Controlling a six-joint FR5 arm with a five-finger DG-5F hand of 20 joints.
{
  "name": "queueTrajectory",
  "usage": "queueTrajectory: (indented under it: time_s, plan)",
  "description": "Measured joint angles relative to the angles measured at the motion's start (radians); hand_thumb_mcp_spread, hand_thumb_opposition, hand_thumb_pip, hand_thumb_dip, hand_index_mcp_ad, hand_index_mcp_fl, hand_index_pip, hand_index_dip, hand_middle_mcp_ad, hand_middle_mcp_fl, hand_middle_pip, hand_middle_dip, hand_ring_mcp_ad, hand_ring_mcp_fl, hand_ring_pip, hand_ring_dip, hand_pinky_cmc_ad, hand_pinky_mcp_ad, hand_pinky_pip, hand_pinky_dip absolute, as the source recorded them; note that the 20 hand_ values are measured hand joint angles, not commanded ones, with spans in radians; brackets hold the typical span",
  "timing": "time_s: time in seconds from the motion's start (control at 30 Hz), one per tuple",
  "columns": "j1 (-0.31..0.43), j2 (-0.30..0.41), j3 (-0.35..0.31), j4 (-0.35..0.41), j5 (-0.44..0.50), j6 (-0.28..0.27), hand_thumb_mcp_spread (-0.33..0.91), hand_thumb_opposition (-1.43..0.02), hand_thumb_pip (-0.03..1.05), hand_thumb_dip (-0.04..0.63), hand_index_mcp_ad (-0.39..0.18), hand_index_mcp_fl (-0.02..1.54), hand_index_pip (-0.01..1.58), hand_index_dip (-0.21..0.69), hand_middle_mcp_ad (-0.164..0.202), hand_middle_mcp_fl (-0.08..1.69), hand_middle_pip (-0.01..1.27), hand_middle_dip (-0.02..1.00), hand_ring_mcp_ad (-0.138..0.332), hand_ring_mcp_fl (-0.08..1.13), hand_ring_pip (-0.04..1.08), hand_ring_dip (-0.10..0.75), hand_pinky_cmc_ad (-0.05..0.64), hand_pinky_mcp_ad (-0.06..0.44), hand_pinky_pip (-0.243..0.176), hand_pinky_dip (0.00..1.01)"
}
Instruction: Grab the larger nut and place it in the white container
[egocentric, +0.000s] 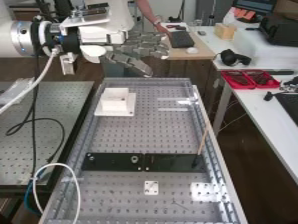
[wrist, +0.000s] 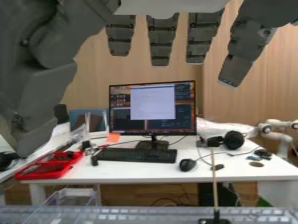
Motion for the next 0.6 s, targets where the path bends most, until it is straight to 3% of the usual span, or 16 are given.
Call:
queueTrajectory:
  time_s: [0.3, 0.6]
  plan:
    - [-0.092, -0.064, 0.179, -0.082, 0.059, -0.072, 0.1, -0.75, 0.53, 0.082, -0.138, 0.03, 0.11, -0.136, 0.073, 0.01, 0.12, 0.22, 0.164, 0.01, 0.08, 0.093, 0.494, 0.358, -0.14, 0.47]
    - [-0.131, -0.111, 0.248, -0.118, 0.086, -0.029, 0.08, -0.75, 0.56, 0.08, -0.138, 0.03, 0.12, -0.133, 0.073, 0.01, 0.12, 0.22, 0.168, 0.01, 0.08, 0.093, 0.496, 0.356, -0.14, 0.43]
